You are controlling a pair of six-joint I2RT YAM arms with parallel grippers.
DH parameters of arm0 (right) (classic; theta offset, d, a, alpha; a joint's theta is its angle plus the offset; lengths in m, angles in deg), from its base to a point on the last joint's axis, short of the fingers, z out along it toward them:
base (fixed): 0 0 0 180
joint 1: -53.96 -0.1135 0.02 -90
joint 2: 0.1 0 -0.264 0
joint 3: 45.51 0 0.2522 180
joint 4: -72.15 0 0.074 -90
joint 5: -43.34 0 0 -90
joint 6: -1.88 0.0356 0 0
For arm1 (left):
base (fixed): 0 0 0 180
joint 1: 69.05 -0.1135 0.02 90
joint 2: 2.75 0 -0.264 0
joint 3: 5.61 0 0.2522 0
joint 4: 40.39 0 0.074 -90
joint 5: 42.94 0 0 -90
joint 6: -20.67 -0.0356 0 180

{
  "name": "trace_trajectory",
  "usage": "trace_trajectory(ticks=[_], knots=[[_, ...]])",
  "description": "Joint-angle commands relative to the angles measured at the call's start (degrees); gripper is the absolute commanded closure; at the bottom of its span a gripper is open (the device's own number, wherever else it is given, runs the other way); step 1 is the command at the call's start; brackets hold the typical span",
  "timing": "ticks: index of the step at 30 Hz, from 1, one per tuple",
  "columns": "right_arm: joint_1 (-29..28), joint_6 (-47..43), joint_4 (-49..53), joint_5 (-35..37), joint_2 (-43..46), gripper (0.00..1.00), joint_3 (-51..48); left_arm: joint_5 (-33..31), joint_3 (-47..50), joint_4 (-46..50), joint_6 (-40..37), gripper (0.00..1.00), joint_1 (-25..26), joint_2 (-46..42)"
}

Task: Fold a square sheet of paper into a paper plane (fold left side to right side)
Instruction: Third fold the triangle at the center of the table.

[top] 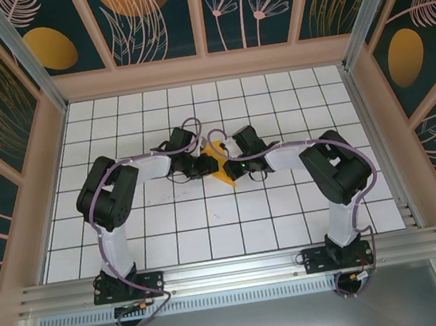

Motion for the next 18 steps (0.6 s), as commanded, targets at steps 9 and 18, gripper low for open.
trace_trajectory(ticks=[9, 18], knots=[[1.2, 0.2, 5.9, 0.1, -2.2, 1.0, 2.0, -3.7, 3.0, -0.6, 0.1, 0.74, -0.2, 1.0], [5.7, 3.0, 6.9, -2.0, 7.3, 0.7, 3.0, -5.3, 3.3, -0.5, 0.5, 0.76, -0.2, 1.5]])
